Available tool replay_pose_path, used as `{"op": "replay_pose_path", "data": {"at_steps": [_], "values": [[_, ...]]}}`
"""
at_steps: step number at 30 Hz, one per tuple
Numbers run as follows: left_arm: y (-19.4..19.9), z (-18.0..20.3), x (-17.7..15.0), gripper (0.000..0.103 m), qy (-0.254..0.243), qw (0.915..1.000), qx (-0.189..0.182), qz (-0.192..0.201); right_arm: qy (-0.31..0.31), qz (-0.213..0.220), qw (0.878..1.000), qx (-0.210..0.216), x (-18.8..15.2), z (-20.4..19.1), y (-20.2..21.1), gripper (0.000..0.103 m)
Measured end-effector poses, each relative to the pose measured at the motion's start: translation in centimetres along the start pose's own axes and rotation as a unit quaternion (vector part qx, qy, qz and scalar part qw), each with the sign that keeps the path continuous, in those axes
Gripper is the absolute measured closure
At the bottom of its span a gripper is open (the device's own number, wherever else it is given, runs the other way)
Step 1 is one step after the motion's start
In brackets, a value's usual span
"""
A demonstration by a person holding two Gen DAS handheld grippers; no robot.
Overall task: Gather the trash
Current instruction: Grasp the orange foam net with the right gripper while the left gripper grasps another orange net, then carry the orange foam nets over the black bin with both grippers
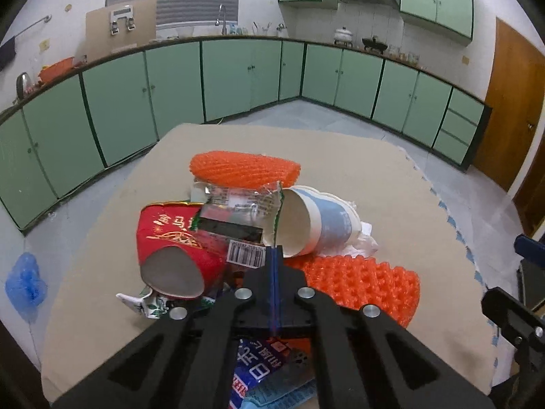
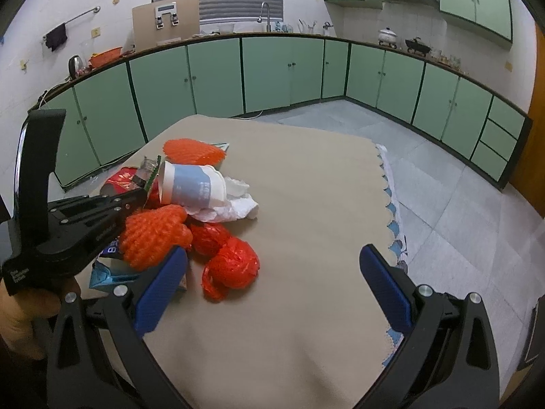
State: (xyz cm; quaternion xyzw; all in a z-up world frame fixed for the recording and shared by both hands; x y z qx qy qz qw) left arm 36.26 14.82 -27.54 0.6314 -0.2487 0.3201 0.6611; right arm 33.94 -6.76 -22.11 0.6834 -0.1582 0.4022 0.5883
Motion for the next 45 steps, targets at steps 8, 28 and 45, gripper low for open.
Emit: {"op": "replay_pose_path", "data": {"at_steps": [8,28,45], "values": [[4.9,-1.5,0.1,0.103,0.016,0.9989,-0.002,0.044,-0.007,-0.001,1.000,0.018,0.4,-1.2,-0.3,0.005],[10.3,-4.8,0.5,0.103,0.042,0.9956,0.009,0.083,0.067,-0.044,0.995,0.059,1.0,-8.1,-6.0,0.042],[13.0,-3.0,-0.4,0.103,0.034,0.9955,-0.007,0.088,0.033,-0.014,0.997,0.068,2.0,-4.4,-0.1,0.088]]}}
Point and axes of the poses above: each gripper's, at about its wrist camera, not at the fingertips, and y roughly against the way its jaws point, z to its right, x to its top, the point moved 1 cm from there along -y, roughly the way its jaws point, and after that the axes turned 1 degree about y, right-handed, at the moved point
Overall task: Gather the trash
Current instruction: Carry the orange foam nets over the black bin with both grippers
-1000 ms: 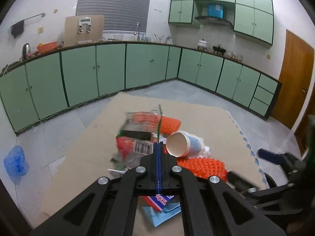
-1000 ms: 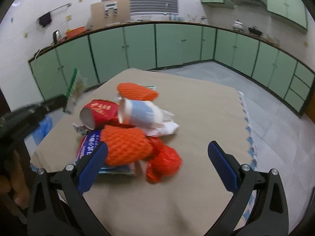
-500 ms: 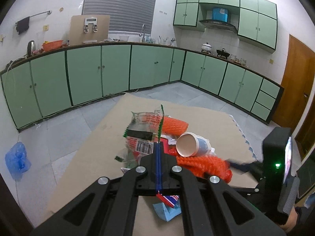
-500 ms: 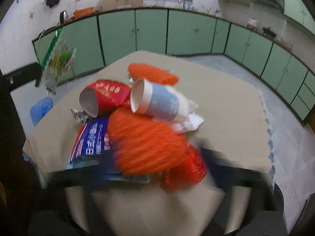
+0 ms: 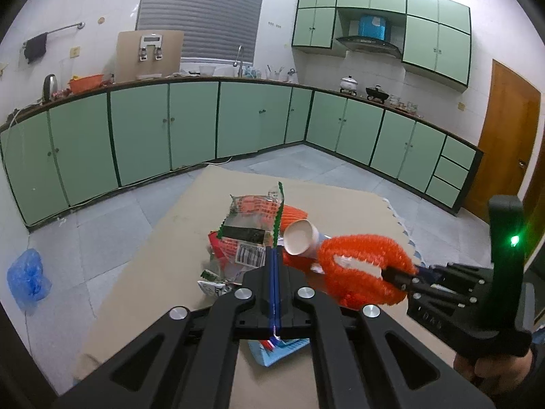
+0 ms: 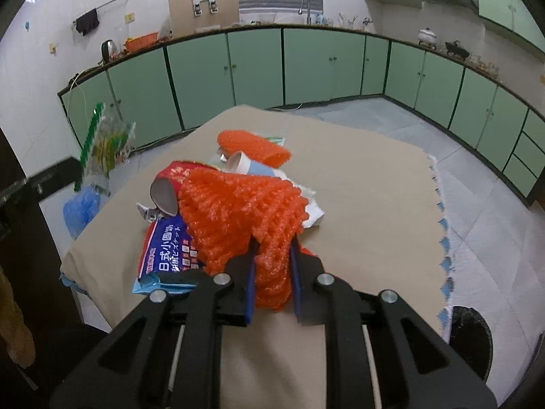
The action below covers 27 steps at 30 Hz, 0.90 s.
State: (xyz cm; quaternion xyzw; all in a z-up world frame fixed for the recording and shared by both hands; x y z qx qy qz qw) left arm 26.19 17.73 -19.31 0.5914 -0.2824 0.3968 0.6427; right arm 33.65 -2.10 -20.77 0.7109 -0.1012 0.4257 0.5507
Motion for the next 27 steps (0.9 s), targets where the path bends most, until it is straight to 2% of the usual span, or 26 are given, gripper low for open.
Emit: {"op": "replay_pose_path", "data": {"at_steps": [9,16,21,27], "values": [[2.8,2.4,0.4,0.103,-0.016,0.9995,-0.025,0.010,-0.016,0.033,0.999,-0.028,-0.6,2.3,6.0,0.088],[3.9,6.3,0.0,0.103,-0.042,0.9972,-0.062,0.002,-0.044,0.052,0.995,-0.070,-2.2,6.5,11.1,0.088],[3.7,11.6,-0.5,0.103,-0.068,0.9915,-0.111,-0.008,-0.075,0.053,0.989,-0.113,-4.5,10.7,14.0,0.088],[2.4,19.5,-2.0,0.103,-0.113,0.9770,-0.179,-0.023,-0.129,0.041,0.976,-0.170,-9.3,17.5,16.7,0.088]]}}
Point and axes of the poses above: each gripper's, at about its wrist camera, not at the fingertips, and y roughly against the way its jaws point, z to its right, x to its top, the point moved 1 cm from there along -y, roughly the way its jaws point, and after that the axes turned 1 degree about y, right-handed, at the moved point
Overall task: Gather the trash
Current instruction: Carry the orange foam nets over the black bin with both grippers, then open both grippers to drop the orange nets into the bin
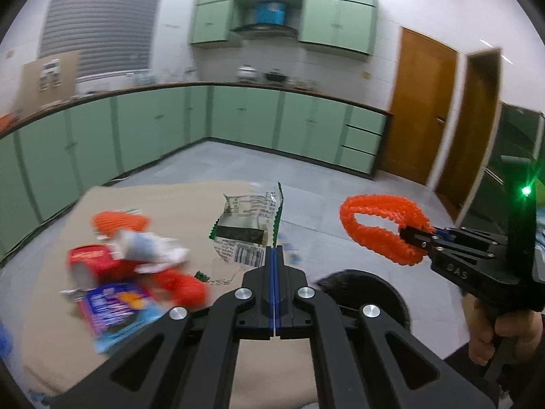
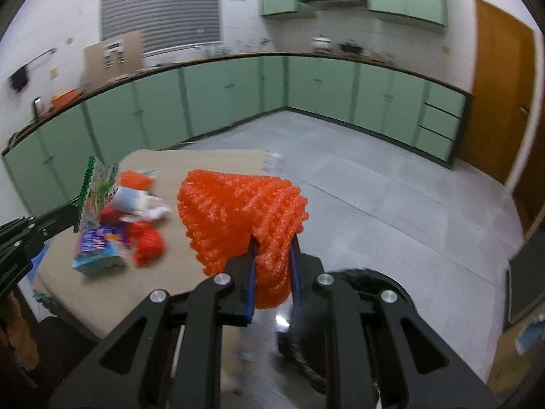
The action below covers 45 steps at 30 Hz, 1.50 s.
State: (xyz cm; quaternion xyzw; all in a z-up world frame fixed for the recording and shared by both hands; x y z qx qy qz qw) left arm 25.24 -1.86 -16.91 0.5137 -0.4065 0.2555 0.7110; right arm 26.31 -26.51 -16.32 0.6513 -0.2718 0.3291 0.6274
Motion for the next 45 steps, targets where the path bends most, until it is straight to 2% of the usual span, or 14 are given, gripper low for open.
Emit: {"op": "replay_pose_path", "data": {"at_steps": [5,9,14,17,20,22,25,27,31,37,40,42,45], "values": [[-4.6,6.8,-0.4,0.103,-0.037,0.9970,-0.065,-0.021,-0.044,-0.025,0.997,-0.051,-3.1,6.7,-1.0,0.088],[-8.6,11.6,-1.3,0.103,-0.062,0.9912,-0.110,-0.040,-0.074,-0.046,0.993,-0.084,-6.1,11.2,-2.3,0.088],[-14.8,16.2,-3.8,0.103,-0.079,0.9808,-0.157,-0.085,-0.113,-0.102,0.982,-0.110,-10.9,16.5,-6.4,0.088],[-18.6,18.3,-5.8,0.103,-0.091,0.9750,-0.166,-0.117,-0.128,-0.135,0.975,-0.119,-13.3,18.5,-9.0,0.087],[-22.2,19.6,-7.5,0.103,-0.104,0.9700,-0.159,-0.151,-0.136,-0.157,0.971,-0.117,-14.6,19.6,-10.9,0.082],[-24.5,20.3,-8.4,0.103,-0.110,0.9663,-0.149,-0.179,-0.141,-0.171,0.968,-0.115,-15.4,20.1,-12.2,0.068],[-26.8,20.6,-9.3,0.098,-0.111,0.9626,-0.136,-0.206,-0.145,-0.186,0.966,-0.110,-15.1,20.7,-13.8,0.063],[-27.3,20.9,-9.4,0.093,-0.109,0.9616,-0.133,-0.214,-0.147,-0.184,0.966,-0.111,-14.5,20.2,-13.8,0.059],[-28.2,20.7,-9.1,0.088,-0.095,0.9617,-0.133,-0.220,-0.148,-0.181,0.966,-0.111,-14.3,19.8,-13.5,0.052],[-27.7,19.4,-8.1,0.083,-0.087,0.9670,-0.121,-0.207,-0.156,-0.168,0.967,-0.115,-13.1,20.1,-12.9,0.050],[-25.0,17.6,-6.6,0.076,-0.081,0.9743,-0.105,-0.182,-0.152,-0.148,0.970,-0.119,-11.9,19.7,-11.2,0.048],[-23.1,16.1,-5.5,0.064,-0.073,0.9793,-0.091,-0.165,-0.138,-0.133,0.974,-0.121,-10.8,18.7,-9.6,0.047],[-18.2,12.7,-3.7,0.055,-0.067,0.9889,-0.045,-0.125,-0.112,-0.102,0.983,-0.108,-8.7,16.2,-6.6,0.038]]}}
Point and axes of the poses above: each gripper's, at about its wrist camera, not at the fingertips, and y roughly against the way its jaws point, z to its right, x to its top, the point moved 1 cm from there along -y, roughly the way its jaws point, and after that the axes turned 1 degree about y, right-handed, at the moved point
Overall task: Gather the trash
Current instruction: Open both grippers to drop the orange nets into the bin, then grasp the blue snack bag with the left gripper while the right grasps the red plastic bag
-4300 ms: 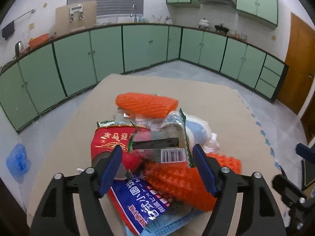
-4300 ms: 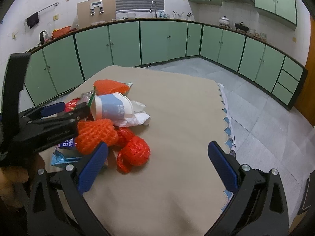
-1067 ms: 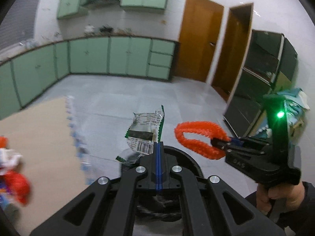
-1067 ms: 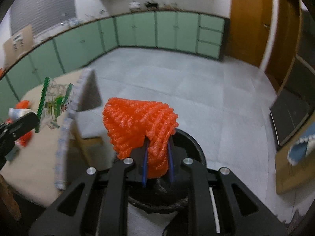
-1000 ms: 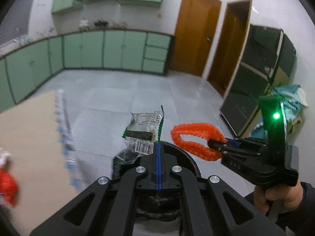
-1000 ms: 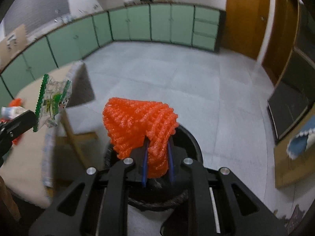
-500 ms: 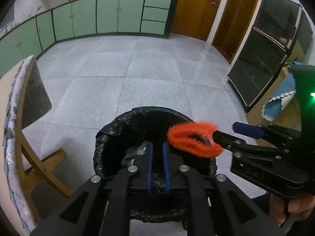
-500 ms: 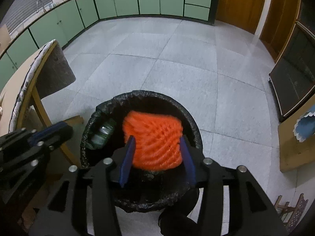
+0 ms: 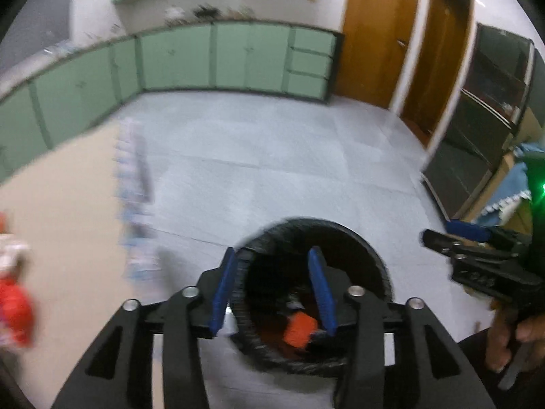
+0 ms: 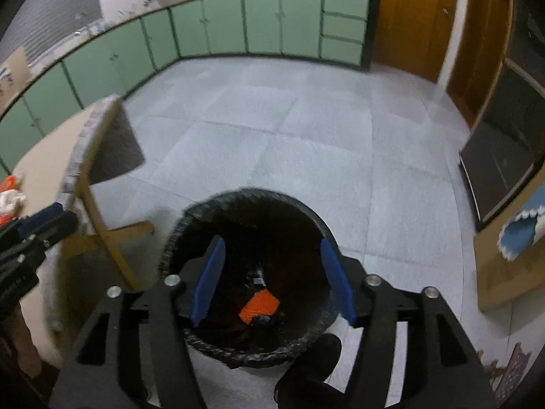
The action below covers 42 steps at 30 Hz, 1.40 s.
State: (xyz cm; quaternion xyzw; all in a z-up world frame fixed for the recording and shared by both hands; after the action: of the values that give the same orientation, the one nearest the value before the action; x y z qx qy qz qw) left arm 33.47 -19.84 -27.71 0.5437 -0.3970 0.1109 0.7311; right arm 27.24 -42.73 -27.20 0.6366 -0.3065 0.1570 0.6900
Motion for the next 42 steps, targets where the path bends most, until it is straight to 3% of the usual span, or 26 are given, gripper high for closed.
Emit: {"op": "replay_pose_path", "data": {"at_steps": [5,10,12,15,18,24,32,33,35,36,42], "values": [[10.3,-6.3,-1.5,0.043,0.044,0.9926,0.090,0.069,0.047,0.068,0.995,0.057,1.3,-6.0,6.5,0.024],[20.4,-13.6,-5.6,0.031,0.095,0.9605,0.221,0.140,0.111,0.103,0.980,0.126,2.1,-15.1,10.2,0.023],[23.0,-15.9,-7.5,0.030,0.107,0.9495,0.253,0.151,0.134,0.107,0.975,0.141,2.1,-18.0,10.8,0.023],[24.6,-19.3,-10.3,0.030,0.127,0.9411,0.278,0.144,0.162,0.102,0.968,0.163,1.8,-21.8,11.2,0.023],[24.3,-22.0,-12.4,0.031,0.141,0.9389,0.288,0.125,0.184,0.099,0.962,0.174,1.2,-24.9,11.7,0.023],[21.1,-25.1,-15.0,0.036,0.147,0.9461,0.274,0.090,0.212,0.084,0.957,0.177,0.0,-29.4,11.4,0.023],[16.2,-28.3,-16.0,0.040,0.160,0.9513,0.259,0.047,0.223,0.072,0.956,0.176,0.3,-32.9,9.6,0.023],[15.9,-28.6,-16.1,0.045,0.160,0.9514,0.260,0.042,0.224,0.072,0.956,0.176,0.3,-33.1,9.4,0.023],[15.5,-29.1,-16.0,0.064,0.163,0.9530,0.252,0.042,0.229,0.071,0.955,0.175,0.3,-33.6,9.2,0.023],[15.4,-29.3,-15.9,0.081,0.163,0.9540,0.247,0.045,0.233,0.069,0.954,0.174,0.2,-33.9,9.0,0.023],[16.6,-28.9,-15.8,0.100,0.162,0.9574,0.226,0.077,0.243,0.056,0.952,0.178,-0.7,-35.2,8.1,0.023]]}}
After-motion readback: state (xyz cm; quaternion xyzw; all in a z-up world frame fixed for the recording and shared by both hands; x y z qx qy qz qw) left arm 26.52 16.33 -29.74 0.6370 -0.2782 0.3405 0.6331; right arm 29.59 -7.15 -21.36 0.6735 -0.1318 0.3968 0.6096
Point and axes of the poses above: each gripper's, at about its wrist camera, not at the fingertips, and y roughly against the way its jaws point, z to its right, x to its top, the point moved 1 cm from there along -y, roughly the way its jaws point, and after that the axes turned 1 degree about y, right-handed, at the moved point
